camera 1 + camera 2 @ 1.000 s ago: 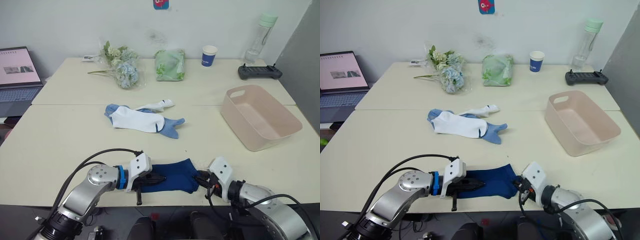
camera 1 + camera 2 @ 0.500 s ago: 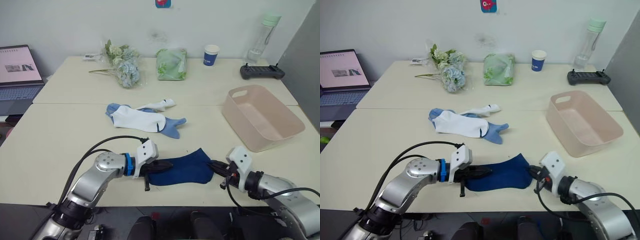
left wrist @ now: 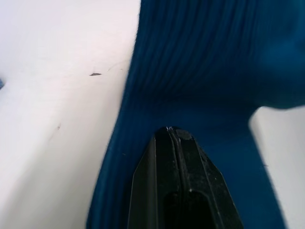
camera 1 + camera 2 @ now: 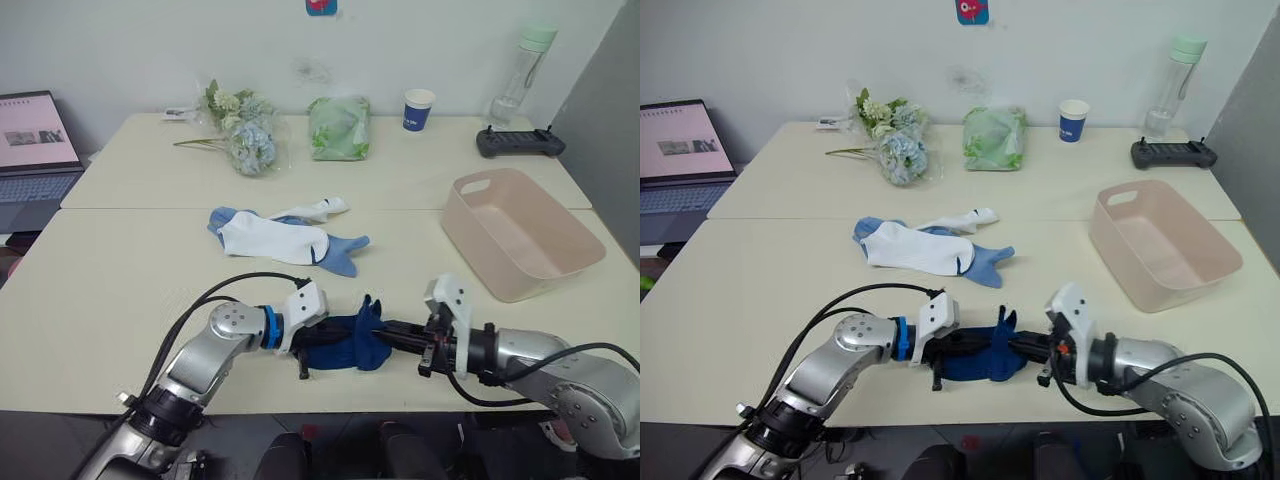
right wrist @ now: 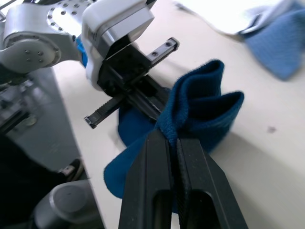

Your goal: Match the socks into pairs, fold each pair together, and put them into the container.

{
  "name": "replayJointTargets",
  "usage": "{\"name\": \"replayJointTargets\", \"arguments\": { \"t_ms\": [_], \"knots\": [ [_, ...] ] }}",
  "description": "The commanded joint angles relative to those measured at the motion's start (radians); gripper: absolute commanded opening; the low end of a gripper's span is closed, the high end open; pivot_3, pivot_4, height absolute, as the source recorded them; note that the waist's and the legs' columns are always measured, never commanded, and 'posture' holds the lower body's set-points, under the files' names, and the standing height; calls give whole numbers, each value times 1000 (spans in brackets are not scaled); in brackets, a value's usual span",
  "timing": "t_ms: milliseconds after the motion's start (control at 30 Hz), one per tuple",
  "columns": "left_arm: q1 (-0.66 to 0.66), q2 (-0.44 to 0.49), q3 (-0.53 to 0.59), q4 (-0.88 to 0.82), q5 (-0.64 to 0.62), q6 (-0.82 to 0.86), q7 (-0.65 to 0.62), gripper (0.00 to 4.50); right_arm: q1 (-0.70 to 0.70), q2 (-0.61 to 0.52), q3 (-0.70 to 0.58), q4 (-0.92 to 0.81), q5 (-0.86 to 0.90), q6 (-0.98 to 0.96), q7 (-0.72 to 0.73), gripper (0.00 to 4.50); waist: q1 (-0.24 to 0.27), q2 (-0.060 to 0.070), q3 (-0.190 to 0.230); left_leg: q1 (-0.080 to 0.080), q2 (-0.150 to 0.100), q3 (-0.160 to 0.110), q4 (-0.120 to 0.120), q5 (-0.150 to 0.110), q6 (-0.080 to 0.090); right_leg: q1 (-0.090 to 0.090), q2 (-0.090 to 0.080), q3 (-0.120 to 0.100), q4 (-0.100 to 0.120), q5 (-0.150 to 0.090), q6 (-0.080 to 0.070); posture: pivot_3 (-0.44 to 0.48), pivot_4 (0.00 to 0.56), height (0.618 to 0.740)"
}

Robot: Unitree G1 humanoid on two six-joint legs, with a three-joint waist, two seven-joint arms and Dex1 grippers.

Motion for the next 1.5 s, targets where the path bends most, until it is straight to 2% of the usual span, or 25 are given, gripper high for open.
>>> {"name": "replayJointTargets", "arguments": {
  "t_ms": [33, 167, 333, 700, 833, 1133, 1267, 1367, 1500],
  "knots": [
    [29, 62, 42, -101, -42, 23, -46, 0, -57, 10, 8, 22, 45, 42, -6, 13, 0, 0, 0, 0, 0, 0, 0, 0, 0, 0, 0, 0, 0, 0, 0, 0, 150, 740],
    [62, 104, 38, -89, -14, -3, -48, 0, -120, 32, 28, 63, 71, 82, -16, 13, 0, 1, 0, 0, 0, 0, 0, 0, 0, 0, 0, 0, 0, 0, 0, 0, 150, 740],
    [77, 78, 17, 29, 46, -109, -28, 0, -187, 118, 78, 138, 70, 130, -59, 13, 0, 1, 0, 0, 0, 0, 0, 0, 0, 0, 0, 0, 0, 0, 0, 0, 150, 740],
    [73, 100, 47, 55, 34, -161, -66, 0, -240, 217, 167, 220, 30, 154, -101, 13, -1, 1, 0, 0, 0, 0, 0, 0, 0, 0, 0, 0, 0, 0, 0, 0, 150, 740],
    [90, 151, 121, 3, -18, -128, -72, 0, -262, 247, 132, 209, 60, 168, -122, 1154, -5, 1, 1, 0, 1, 0, 0, 0, 0, -1, 0, 0, 1, 0, 0, 0, 150, 740],
    [157, 201, 278, -85, -112, -2, -40, 0, -313, 255, -11, 117, 213, 261, -166, 4364, -3, 2, 1, -1, 1, 0, -1, 0, 0, -2, -1, 0, 0, 0, 0, 0, 150, 740],
    [176, 249, 384, -50, -125, 3, -24, 0, -284, 147, -6, 73, 124, 174, -146, 4364, -3, 2, 3, -1, 1, -1, -1, 0, 0, -2, -1, -1, 0, 0, 0, 0, 150, 740],
    [136, 257, 432, -59, -170, 30, -27, 0, -244, 63, 52, 69, 19, 69, -112, 3770, 0, 2, 3, -1, 1, -1, -1, 0, 0, -2, -1, -2, 0, 0, 0, 0, 150, 740],
    [104, 265, 350, -190, -199, 56, -92, 0, -205, 9, 187, 107, -128, -67, -69, 2255, -2, 2, 4, -2, 0, 1, -1, 0, 0, -2, -1, 0, -2, 0, 0, 0, 150, 740]
  ]
}}
